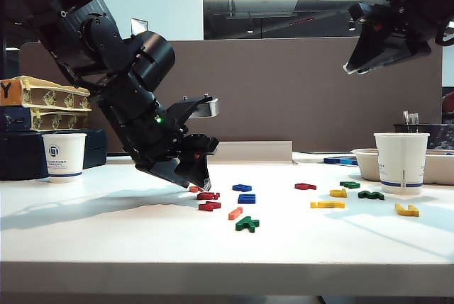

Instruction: Pick up the letter "c" and put it in the paper cup.

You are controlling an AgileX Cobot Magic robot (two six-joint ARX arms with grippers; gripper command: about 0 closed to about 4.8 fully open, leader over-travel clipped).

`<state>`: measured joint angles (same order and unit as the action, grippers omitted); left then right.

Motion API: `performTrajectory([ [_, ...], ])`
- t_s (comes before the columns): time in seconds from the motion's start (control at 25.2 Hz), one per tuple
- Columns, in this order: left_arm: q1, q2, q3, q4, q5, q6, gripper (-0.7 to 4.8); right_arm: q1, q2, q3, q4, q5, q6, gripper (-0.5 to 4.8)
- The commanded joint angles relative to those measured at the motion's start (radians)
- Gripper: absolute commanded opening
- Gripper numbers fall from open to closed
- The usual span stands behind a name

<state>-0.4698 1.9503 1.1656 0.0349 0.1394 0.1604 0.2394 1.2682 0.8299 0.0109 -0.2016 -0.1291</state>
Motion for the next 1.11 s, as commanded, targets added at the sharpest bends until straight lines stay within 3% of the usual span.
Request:
performTrajectory([
  [0.04, 0.001, 0.002, 0.005, 0.017, 0.003, -0.004, 1.78, 0.0, -0.003, 0.003, 0.011, 0.003, -0.004, 0.85],
  [0.91, 0.002, 0.062, 0.005, 0.033, -0.005, -0.019, 1.76, 0.0, -0.003, 0.003, 0.008, 0.021, -0.006, 0.85],
  [0.95, 0.002, 0.062, 0.005, 0.032, -0.005, -0.019, 1.59, 0.0, -0.003, 0.003, 0.008, 0.021, -0.006, 0.85],
  [1.03, 0.002, 0.062, 0.005, 0.029, -0.005, -0.019, 0.77, 0.0, -0.003, 0.003, 0.008, 0.021, -0.006, 0.85],
  [1.11, 0.002, 0.062, 0.005, 0.026, -0.004, -0.019, 0.66, 0.0, -0.003, 0.003, 0.008, 0.021, -0.006, 0.85],
])
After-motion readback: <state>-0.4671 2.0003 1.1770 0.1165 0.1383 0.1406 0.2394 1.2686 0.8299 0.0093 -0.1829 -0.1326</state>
